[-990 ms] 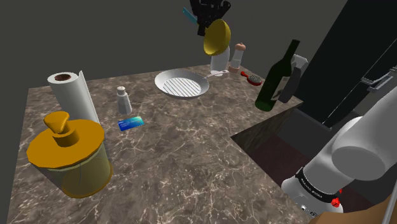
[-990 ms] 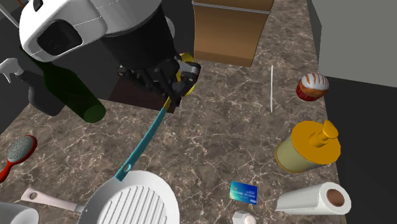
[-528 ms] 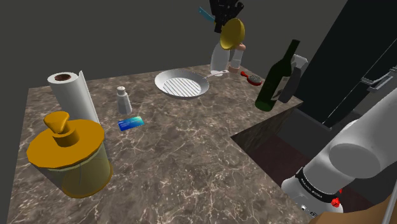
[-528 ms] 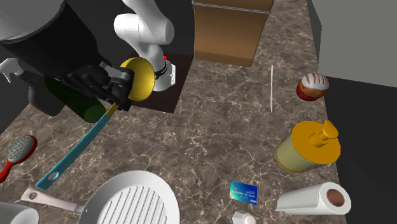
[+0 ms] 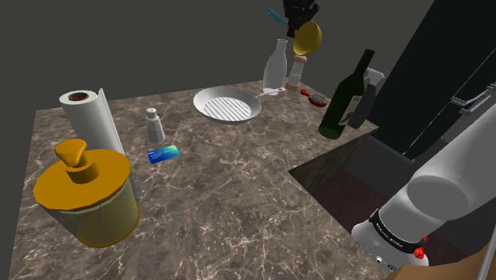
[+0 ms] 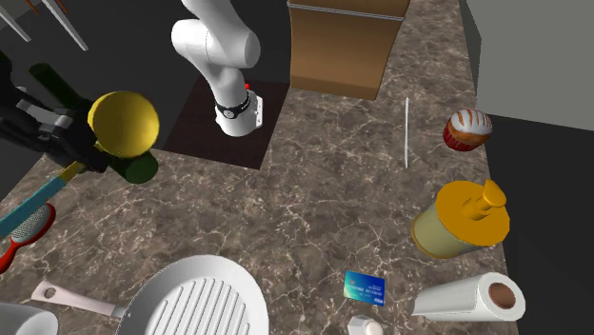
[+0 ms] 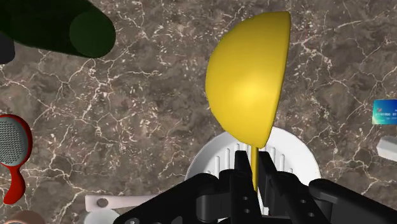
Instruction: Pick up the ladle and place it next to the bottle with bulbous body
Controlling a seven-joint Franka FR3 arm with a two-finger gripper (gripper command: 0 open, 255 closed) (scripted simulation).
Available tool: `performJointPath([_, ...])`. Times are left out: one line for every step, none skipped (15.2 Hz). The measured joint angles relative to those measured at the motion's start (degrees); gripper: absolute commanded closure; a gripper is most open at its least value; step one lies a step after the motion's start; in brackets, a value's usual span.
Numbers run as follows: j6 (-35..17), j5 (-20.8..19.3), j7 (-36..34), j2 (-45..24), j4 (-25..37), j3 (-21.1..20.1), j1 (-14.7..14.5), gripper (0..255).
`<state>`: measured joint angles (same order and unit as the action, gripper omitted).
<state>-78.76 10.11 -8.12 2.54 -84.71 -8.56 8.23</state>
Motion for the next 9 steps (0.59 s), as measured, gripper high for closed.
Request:
performJointPath([0.28,-0.17,1.36,-0.4,0.41,0.72,0.65,255])
performJointPath([1.22,-0.41,2.6,-1.66,2.37,1.42,1.3,255])
performJointPath([1.8,-0.53,3.79,-2.11,3.19,2.05,1.91,255])
performJointPath([1.92,-0.77,5.16,-3.25,4.27,2.72,2.57,255])
performJointPath([2.23,-0.94,6.26,-4.22,5.32,3.26,3.12,255])
performJointPath([3.09,-1.12,7.26,-5.75,7.56,3.78,3.67,255])
performJointPath([3.13,-1.2,8.5,-5.98,7.61,4.36,4.32,255])
performJointPath([3.5,-1.33,9.79,-6.94,8.77,4.96,5.01,255])
performJointPath([4.25,-1.43,11.02,-7.88,10.25,5.56,5.72,255])
